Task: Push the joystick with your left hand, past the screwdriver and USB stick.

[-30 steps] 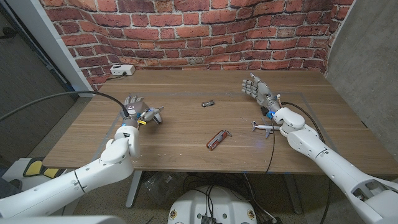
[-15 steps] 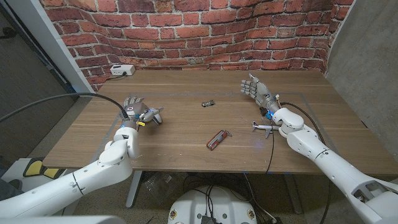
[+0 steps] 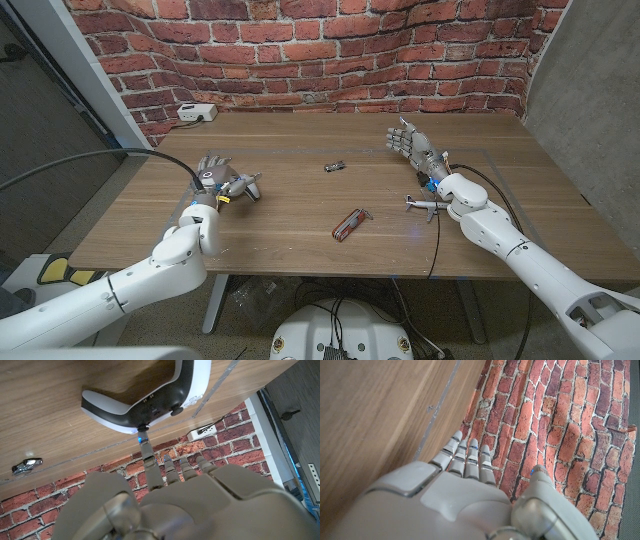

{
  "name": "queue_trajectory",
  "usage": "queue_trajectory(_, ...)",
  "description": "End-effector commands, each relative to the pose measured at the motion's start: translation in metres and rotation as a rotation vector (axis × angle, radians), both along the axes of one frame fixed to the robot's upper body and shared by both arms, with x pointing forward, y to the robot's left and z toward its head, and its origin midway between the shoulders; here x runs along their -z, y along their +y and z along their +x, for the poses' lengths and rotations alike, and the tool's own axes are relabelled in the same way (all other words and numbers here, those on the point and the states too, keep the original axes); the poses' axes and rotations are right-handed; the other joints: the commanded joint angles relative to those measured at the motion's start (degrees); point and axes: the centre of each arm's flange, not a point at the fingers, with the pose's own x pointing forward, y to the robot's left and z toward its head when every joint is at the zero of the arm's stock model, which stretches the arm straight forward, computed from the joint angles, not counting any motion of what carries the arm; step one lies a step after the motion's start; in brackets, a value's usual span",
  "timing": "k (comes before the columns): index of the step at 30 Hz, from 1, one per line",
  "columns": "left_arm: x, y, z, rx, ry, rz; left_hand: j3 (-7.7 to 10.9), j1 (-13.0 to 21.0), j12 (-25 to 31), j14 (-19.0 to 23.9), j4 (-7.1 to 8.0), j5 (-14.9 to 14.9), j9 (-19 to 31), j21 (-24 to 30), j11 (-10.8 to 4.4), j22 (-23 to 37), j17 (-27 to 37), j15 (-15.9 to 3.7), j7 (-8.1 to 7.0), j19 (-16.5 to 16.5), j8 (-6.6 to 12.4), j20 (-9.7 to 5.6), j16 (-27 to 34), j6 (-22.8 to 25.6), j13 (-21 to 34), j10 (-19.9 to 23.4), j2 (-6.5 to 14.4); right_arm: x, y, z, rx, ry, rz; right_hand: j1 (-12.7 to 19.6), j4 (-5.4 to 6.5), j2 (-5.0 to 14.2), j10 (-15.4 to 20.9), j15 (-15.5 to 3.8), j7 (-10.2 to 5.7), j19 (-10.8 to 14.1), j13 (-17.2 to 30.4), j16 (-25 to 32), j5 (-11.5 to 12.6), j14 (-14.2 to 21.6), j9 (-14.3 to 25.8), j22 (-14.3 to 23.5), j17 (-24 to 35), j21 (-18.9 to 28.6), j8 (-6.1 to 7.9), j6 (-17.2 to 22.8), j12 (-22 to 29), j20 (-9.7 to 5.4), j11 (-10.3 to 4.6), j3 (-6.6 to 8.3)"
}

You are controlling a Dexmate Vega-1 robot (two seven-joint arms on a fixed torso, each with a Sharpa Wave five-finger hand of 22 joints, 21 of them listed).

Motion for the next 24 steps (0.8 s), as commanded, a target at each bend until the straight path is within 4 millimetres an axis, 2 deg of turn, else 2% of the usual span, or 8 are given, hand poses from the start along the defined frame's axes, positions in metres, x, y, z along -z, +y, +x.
queue_trajectory(1, -0.0120, 0.0047, -0.0054, 0.000, -0.034, 0.010, -0.32, 0.4, -0.1, 0.5, 0.10, 0.3, 0.1, 0.5, -0.13, 0.3, 0.1, -2.02, 0.38, 0.1, -0.15, 0.11, -0.1, -0.2, 0.2, 0.5, 0.1, 0.0011, 0.0052, -0.0012, -0.012, -0.002, -0.002, 0.0, -0.27, 0.22, 0.6, -0.18, -0.23, 0.6, 0.2, -0.1, 0.4, 0.4, 0.2, 0.3, 0.1, -0.4, -0.19, 0.5, -0.3, 0.06, 0.14, 0.18)
queue_trajectory(17, -0.0138, 0.0078, -0.0101, 0.000, -0.065, 0.009, -0.21, 0.8, -0.1, 0.8, 0.10, 0.3, 0.2, 0.5, -0.06, 0.3, 0.1, -1.86, 0.22, 0.2, -0.73, 0.05, -0.1, -0.9, 0.2, 0.6, 0.4, 0.0020, 0.0092, -0.0048, -0.013, -0.007, -0.009, -0.1, -0.30, 0.14, 0.5, -0.13, -0.35, 0.6, 0.2, -0.2, 0.4, 0.3, 0.2, 0.3, 0.1, -0.6, -0.28, 0.3, -0.3, 0.16, 0.04, 0.13)
queue_trajectory(23, -0.0127, 0.0096, -0.0127, 0.007, -0.076, -0.007, -0.18, 1.0, -0.2, 1.0, 0.11, 0.2, 0.2, 0.6, 0.15, 0.3, 0.1, -1.64, 0.15, 0.4, -1.56, 0.17, -0.1, -2.6, 0.2, 0.6, 0.5, 0.0028, 0.0110, -0.0077, -0.011, -0.010, -0.013, -0.1, -0.30, 0.13, 0.5, -0.13, -0.38, 0.6, 0.2, -0.2, 0.4, 0.3, 0.2, 0.3, 0.1, -0.7, -0.26, 0.3, -0.3, 0.17, 0.01, 0.11)
queue_trajectory(24, -0.0126, 0.0099, -0.0132, 0.008, -0.080, -0.010, -0.18, 1.0, -0.2, 1.0, 0.13, 0.1, 0.2, 0.6, 0.15, 0.3, 0.1, -1.61, -0.22, 0.5, -1.99, 0.16, -0.1, -3.6, 0.2, 0.7, 0.5, 0.0029, 0.0114, -0.0082, -0.011, -0.009, -0.011, -0.1, -0.30, 0.12, 0.5, -0.13, -0.38, 0.6, 0.2, -0.2, 0.4, 0.3, 0.2, 0.3, 0.1, -0.7, -0.26, 0.3, -0.3, 0.18, 0.00, 0.11)
